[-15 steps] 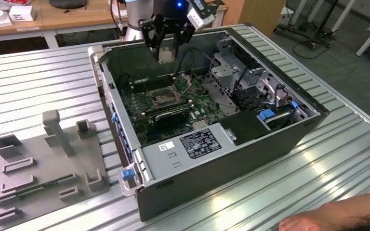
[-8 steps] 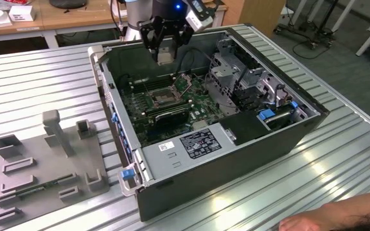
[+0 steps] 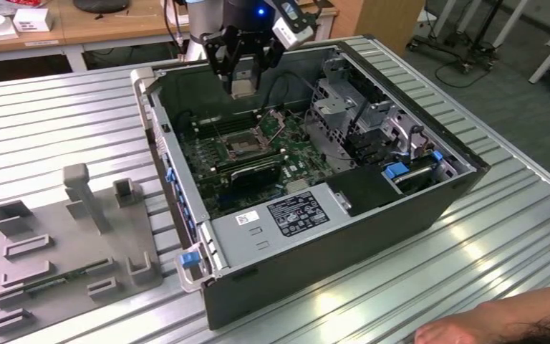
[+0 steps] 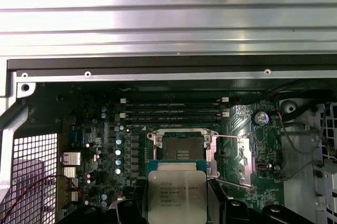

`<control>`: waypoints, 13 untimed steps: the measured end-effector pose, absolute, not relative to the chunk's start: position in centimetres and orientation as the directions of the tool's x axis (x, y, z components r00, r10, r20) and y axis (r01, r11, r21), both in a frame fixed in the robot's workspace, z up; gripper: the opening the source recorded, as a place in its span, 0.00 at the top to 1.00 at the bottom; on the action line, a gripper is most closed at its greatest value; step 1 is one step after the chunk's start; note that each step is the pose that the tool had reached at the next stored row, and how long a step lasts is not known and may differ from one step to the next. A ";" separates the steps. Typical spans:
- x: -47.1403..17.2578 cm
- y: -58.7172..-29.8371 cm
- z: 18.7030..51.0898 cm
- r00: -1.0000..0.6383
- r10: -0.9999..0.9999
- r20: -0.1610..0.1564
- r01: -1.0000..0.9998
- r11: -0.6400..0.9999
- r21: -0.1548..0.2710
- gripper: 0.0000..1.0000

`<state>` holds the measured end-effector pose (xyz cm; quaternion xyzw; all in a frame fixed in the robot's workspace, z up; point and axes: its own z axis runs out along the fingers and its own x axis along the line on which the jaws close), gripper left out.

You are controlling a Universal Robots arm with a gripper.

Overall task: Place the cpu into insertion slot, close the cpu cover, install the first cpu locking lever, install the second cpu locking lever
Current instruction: 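Place the cpu into insertion slot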

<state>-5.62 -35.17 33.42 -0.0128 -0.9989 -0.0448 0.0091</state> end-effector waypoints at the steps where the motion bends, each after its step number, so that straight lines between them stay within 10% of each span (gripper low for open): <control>1: -5.7 -35.2 33.4 -1.000 0.025 0.019 0.026 0.996 0.089 0.46; 13: -6.3 -35.2 33.2 -1.000 0.025 0.019 0.026 0.996 0.089 0.46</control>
